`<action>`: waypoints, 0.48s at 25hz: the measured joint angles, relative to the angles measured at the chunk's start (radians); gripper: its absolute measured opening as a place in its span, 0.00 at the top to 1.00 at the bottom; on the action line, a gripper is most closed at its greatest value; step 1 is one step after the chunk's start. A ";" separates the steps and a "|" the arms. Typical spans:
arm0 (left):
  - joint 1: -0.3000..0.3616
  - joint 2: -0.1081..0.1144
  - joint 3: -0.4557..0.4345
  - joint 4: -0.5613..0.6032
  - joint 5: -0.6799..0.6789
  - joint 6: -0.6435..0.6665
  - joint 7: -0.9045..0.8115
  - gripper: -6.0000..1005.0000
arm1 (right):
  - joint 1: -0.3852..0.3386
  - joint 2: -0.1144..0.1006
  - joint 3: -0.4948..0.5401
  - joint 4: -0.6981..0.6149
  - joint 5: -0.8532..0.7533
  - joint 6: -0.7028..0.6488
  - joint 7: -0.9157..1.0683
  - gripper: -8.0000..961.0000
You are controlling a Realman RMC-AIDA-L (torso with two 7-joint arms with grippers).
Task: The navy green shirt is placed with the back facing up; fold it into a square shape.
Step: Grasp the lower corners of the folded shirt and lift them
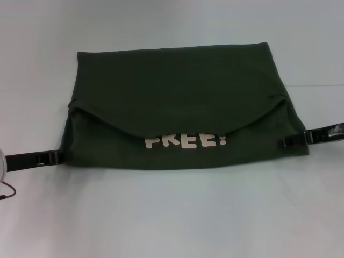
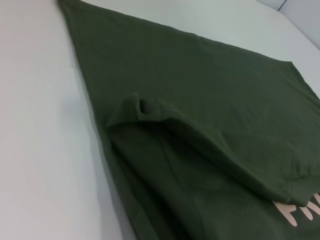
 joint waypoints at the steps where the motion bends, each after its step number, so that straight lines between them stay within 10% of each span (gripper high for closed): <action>1: 0.000 0.000 0.000 0.000 0.000 -0.001 0.000 0.99 | 0.000 0.003 -0.001 0.004 0.000 0.005 -0.004 0.09; 12: -0.004 -0.002 0.000 -0.002 0.000 -0.006 0.000 0.99 | 0.006 0.011 -0.023 0.028 -0.001 0.041 -0.010 0.12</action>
